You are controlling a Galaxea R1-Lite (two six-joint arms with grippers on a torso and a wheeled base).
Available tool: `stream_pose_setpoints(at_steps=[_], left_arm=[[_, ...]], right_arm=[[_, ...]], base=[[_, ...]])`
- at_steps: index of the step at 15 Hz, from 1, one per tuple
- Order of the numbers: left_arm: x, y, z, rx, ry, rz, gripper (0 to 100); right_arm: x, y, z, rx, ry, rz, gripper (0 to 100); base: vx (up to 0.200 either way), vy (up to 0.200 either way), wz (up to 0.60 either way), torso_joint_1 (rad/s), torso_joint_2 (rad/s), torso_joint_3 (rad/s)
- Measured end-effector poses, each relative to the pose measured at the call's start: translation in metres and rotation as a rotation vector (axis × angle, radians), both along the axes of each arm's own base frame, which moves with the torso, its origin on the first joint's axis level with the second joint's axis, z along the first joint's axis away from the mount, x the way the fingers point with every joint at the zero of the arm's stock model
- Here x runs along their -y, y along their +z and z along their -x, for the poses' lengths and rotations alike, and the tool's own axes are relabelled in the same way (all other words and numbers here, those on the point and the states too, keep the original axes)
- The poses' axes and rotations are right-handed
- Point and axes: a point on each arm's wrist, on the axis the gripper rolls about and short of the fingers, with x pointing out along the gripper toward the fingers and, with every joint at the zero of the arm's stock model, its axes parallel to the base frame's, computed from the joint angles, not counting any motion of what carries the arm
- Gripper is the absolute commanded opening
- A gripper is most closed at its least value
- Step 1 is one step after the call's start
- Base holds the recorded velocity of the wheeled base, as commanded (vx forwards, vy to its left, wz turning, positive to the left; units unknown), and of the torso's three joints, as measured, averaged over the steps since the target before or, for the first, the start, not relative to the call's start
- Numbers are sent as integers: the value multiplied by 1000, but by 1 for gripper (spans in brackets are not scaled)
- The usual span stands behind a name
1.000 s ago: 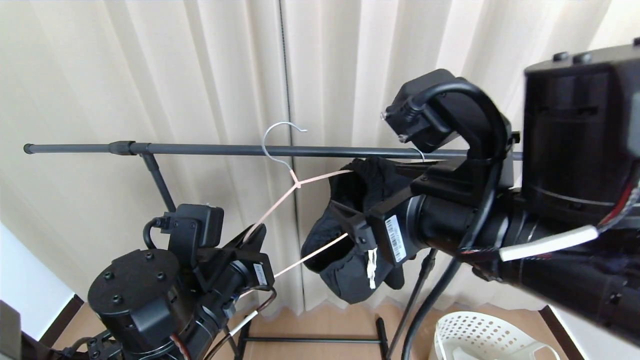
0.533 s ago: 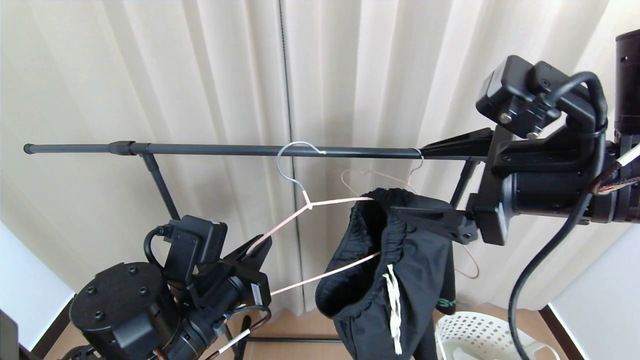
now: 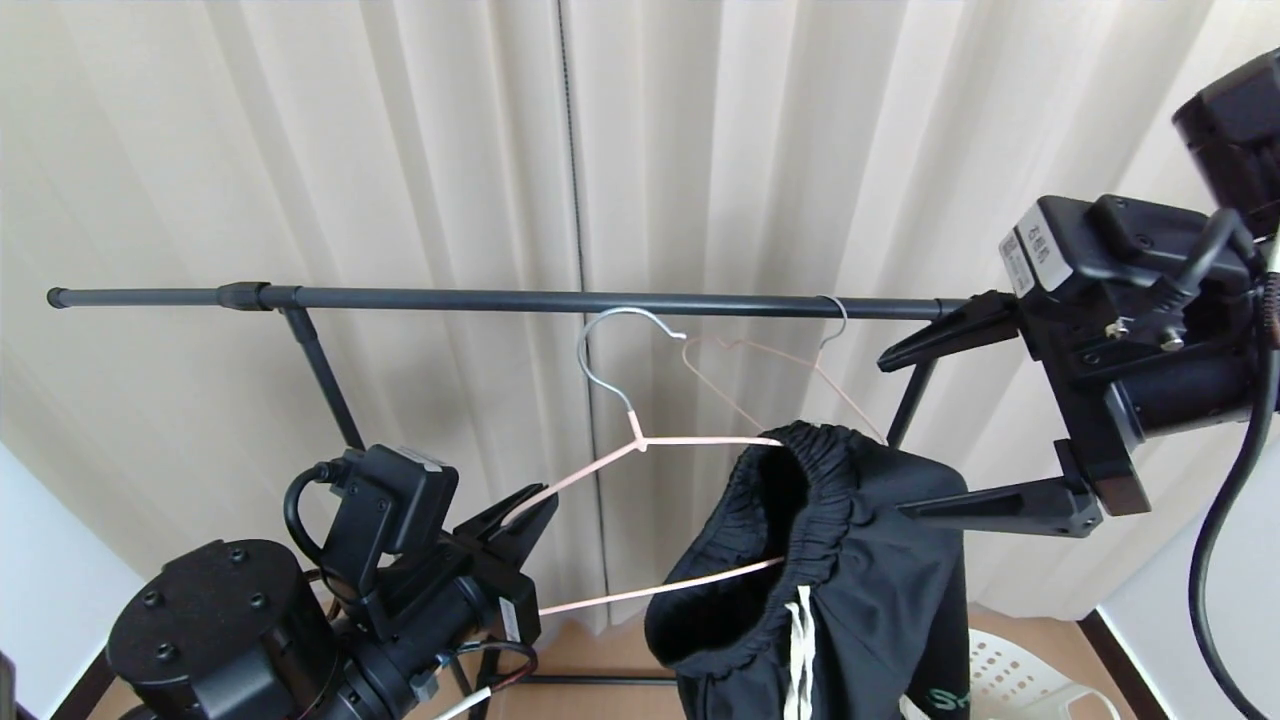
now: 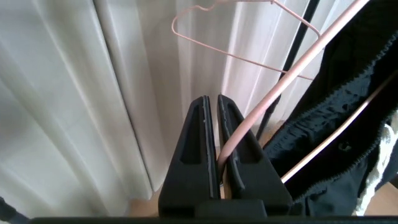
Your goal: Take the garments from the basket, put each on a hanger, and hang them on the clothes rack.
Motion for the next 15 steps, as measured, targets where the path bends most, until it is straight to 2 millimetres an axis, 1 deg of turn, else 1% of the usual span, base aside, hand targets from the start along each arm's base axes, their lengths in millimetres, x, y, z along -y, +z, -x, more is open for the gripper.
stream_pose_setpoints(at_steps=[3, 7, 11, 15], left_arm=[[2, 2, 3, 10, -21, -2, 0], [2, 4, 5, 17, -35, 4, 0], [2, 6, 6, 23, -58, 7, 0], [2, 6, 6, 31, -57, -2, 0]], right_arm=[[-10, -12, -17, -84, 42, 10, 100], [-19, -27, -34, -134, 56, 20, 100], [-30, -32, -51, -166, 89, -3, 100], [-45, -37, -58, -175, 122, -1, 100]], base=[[0, 0, 0, 0, 0, 0], [0, 0, 0, 0, 0, 0], [0, 0, 0, 0, 0, 0], [0, 0, 0, 0, 0, 0]])
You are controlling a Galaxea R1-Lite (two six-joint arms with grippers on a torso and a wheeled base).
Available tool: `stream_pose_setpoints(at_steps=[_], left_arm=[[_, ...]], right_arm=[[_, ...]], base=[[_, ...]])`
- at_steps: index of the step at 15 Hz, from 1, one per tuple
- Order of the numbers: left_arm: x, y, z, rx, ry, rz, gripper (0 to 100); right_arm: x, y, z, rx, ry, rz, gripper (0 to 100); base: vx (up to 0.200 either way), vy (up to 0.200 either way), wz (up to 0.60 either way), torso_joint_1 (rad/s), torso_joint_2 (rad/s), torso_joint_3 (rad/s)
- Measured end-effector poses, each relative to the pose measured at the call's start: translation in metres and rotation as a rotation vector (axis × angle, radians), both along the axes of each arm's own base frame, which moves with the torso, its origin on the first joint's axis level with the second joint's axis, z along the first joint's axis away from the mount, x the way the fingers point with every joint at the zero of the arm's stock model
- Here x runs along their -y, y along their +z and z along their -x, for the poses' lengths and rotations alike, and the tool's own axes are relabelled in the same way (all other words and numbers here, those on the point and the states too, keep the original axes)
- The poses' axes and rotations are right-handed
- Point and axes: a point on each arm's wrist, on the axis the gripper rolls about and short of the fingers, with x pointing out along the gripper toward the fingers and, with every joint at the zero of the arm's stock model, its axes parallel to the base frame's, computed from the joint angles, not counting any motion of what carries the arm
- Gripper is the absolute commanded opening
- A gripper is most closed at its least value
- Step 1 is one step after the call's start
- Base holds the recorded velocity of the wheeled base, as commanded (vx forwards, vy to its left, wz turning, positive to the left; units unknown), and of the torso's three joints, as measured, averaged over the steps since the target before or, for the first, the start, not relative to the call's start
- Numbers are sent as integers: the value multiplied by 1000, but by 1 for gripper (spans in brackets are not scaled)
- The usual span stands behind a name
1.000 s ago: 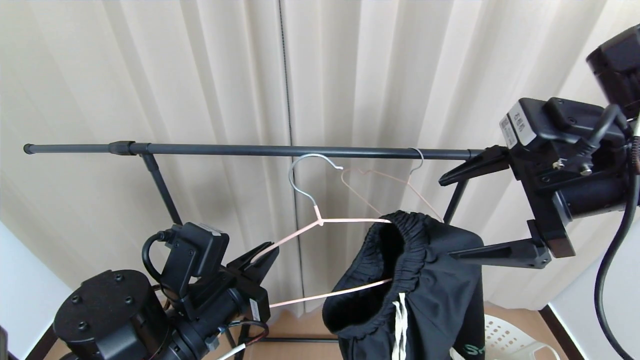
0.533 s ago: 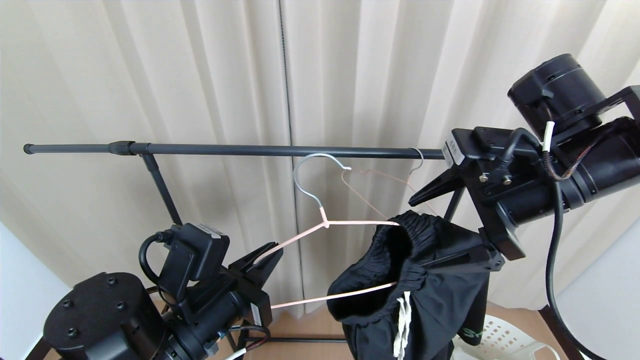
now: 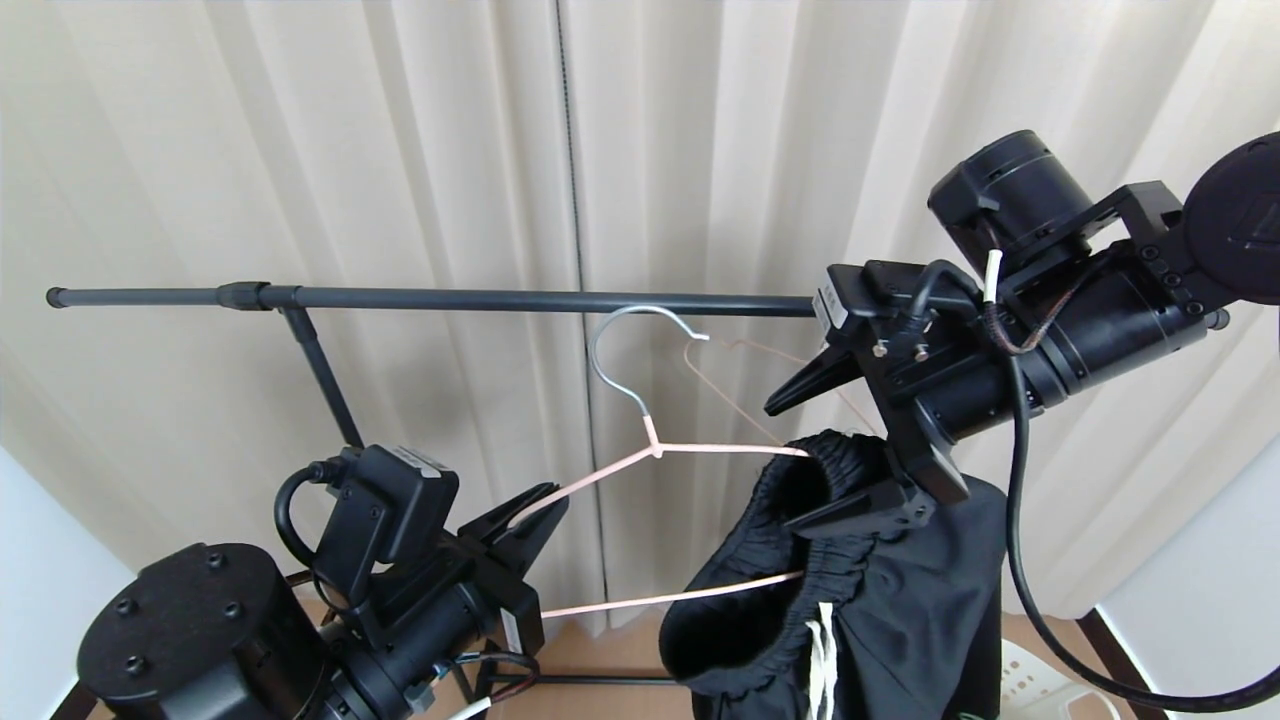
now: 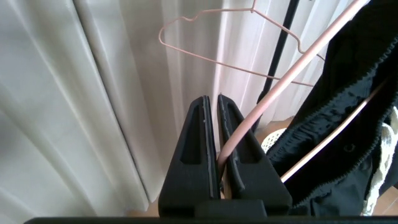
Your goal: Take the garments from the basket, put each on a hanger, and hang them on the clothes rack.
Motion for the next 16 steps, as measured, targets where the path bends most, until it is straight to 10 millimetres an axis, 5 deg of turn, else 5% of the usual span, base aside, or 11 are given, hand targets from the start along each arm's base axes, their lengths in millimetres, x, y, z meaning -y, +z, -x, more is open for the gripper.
stream_pose_setpoints(at_steps=[2, 3, 16], left_arm=[[0, 1, 0, 3, 0, 1, 0], [0, 1, 0, 3, 0, 2, 0], [-1, 1, -1, 4, -6, 1, 0]], right_arm=[[-3, -2, -2, -4, 6, 2, 100], [-4, -3, -2, -6, 7, 3, 0], [2, -2, 9, -50, 20, 9, 0]], base=[[0, 0, 0, 0, 0, 0], [0, 0, 0, 0, 0, 0], [0, 0, 0, 0, 0, 0]])
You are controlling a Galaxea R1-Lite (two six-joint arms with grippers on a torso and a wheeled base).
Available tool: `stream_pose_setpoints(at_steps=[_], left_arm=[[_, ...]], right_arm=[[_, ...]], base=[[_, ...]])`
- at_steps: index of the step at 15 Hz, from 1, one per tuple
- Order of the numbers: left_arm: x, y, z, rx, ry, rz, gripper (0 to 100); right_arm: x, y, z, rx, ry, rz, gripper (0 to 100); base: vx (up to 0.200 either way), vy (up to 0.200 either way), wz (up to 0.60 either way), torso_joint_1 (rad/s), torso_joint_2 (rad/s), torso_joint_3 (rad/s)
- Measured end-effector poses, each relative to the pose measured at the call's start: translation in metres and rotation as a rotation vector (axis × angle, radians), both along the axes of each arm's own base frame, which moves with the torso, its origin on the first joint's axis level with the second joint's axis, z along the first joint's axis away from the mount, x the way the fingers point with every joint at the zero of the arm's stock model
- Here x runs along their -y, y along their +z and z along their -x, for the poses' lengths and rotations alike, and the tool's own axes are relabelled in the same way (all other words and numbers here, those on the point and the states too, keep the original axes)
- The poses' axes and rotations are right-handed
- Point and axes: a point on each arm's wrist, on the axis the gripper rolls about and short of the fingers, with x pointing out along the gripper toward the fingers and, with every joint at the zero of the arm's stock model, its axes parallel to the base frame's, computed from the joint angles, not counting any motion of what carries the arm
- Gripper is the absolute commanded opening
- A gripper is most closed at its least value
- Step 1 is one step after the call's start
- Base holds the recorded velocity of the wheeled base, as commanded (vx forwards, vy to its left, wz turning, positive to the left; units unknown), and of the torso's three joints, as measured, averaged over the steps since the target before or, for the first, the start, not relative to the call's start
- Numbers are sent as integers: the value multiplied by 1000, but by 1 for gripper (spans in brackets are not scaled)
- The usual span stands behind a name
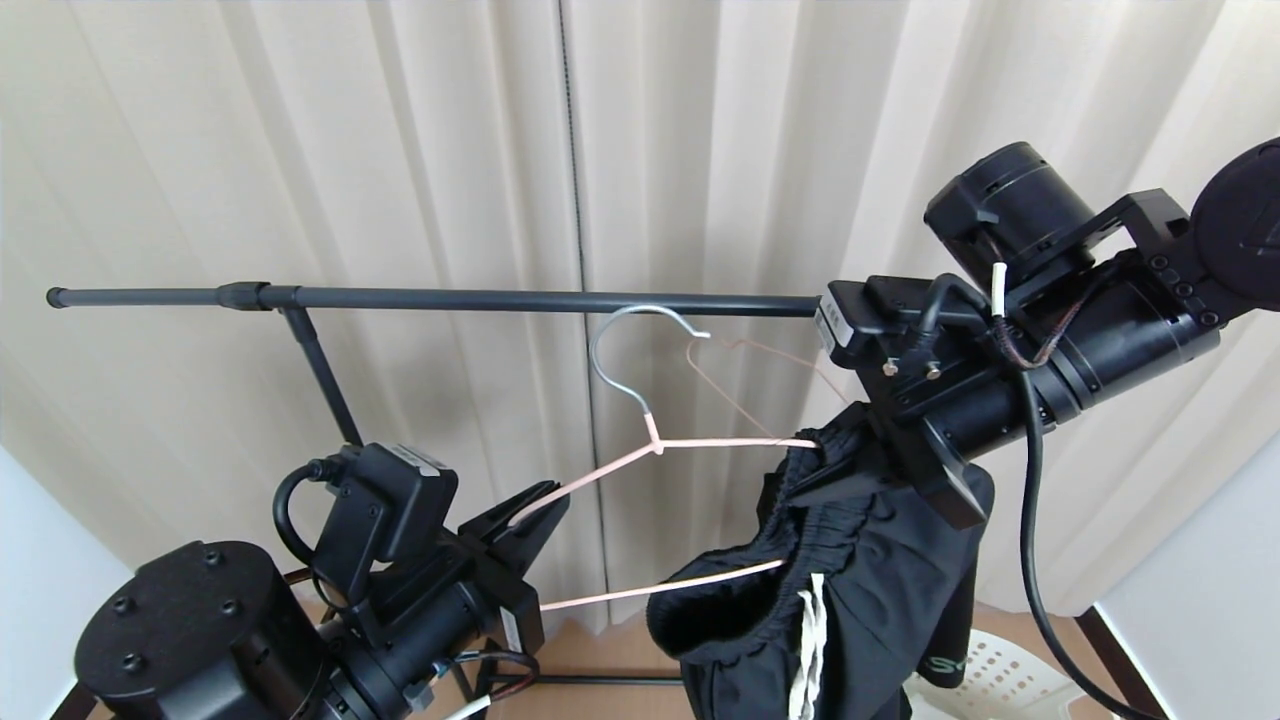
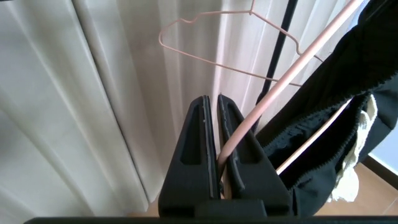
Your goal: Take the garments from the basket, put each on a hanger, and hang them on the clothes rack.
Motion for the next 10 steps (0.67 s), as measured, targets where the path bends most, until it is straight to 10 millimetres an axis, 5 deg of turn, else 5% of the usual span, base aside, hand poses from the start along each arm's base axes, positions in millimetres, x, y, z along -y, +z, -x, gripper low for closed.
stream_pose_setpoints(at_steps=[1, 2, 10], left_arm=[[0, -1, 1, -2, -12, -3, 0], [-1, -1, 1, -1, -28, -3, 100], [-27, -1, 8, -11, -19, -9, 100]], right_arm=[[0, 0, 1, -2, 0, 1, 0], [1, 0, 2, -2, 0, 1, 0], [6, 5, 8, 9, -7, -7, 0]], base=[[0, 0, 0, 0, 0, 0], [0, 0, 0, 0, 0, 0], [0, 0, 0, 0, 0, 0]])
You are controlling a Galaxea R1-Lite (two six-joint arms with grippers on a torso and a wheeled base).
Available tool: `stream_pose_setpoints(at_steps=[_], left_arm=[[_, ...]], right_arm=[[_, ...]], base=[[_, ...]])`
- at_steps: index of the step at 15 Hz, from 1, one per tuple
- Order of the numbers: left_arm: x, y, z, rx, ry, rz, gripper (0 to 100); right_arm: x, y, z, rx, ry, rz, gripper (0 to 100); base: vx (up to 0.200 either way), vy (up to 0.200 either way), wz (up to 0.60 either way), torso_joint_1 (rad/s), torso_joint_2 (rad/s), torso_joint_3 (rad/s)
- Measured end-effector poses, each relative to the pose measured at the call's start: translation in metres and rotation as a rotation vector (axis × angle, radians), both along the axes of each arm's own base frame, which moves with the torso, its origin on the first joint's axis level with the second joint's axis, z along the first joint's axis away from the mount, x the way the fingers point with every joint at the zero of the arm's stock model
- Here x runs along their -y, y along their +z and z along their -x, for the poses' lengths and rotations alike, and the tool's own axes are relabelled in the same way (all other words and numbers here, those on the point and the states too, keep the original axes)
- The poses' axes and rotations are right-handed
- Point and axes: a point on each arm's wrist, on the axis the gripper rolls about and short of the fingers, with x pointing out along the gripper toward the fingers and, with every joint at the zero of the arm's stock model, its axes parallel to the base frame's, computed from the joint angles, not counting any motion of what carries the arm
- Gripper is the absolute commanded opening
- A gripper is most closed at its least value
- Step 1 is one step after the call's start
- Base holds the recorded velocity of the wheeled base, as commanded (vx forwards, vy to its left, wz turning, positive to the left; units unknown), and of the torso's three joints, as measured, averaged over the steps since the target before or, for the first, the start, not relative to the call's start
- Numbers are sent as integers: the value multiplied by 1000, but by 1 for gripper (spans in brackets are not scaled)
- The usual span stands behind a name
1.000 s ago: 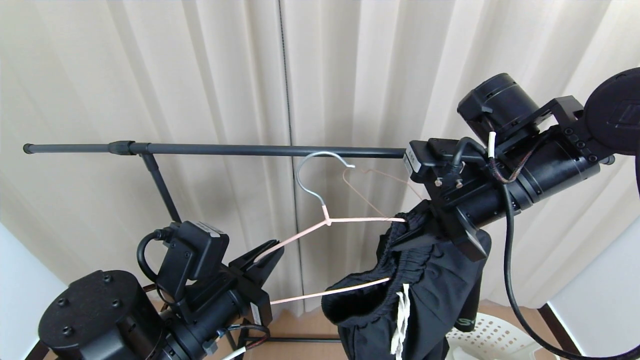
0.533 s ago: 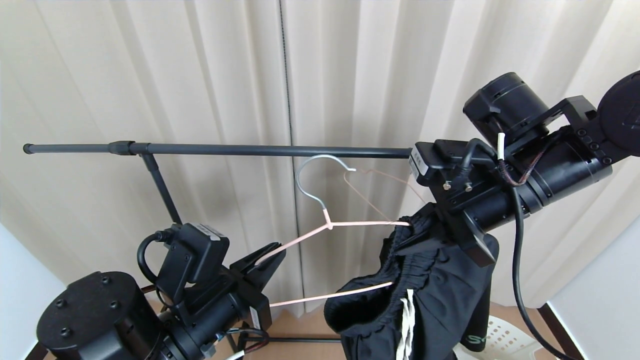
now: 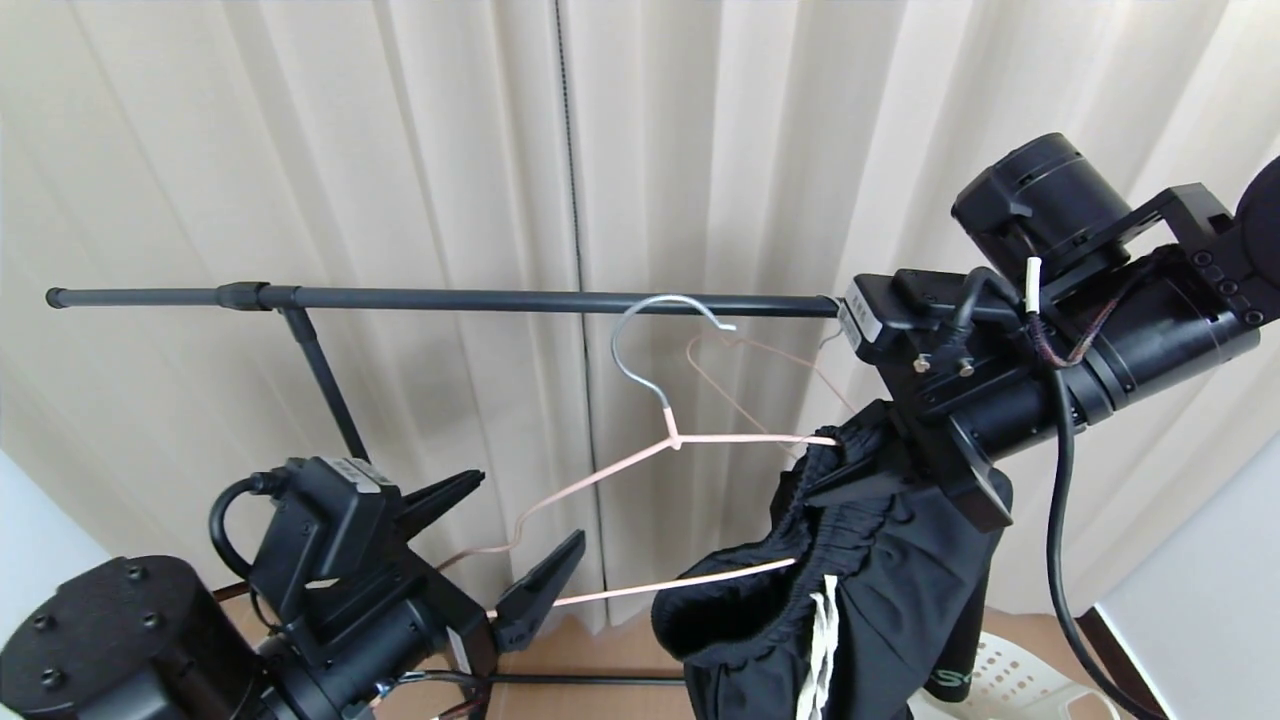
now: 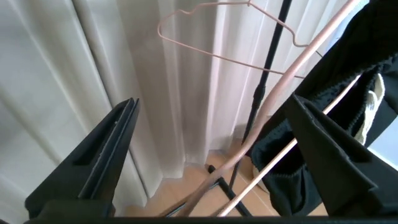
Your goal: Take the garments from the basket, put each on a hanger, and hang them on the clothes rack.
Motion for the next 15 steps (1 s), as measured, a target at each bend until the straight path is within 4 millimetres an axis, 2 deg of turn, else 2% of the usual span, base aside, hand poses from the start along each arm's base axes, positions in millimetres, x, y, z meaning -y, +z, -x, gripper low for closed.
stream_pose_setpoints(at_steps=[5, 9, 12, 15], left_arm=[[-37, 13, 13, 42, 34, 52, 100], [-58, 25, 20, 38, 109, 184, 100], [-68, 16, 17, -160, 179, 258, 100], [-67, 7, 10, -383, 236, 258, 100]], right_arm=[[4, 5, 1, -2, -28, -12, 0], [9, 12, 2, -15, -86, -40, 0], [14, 19, 7, -37, -137, -64, 0], [20, 26, 13, -80, -214, -95, 0]], base=[[0, 0, 0, 0, 0, 0], [0, 0, 0, 0, 0, 0], [0, 0, 0, 0, 0, 0], [0, 0, 0, 0, 0, 0]])
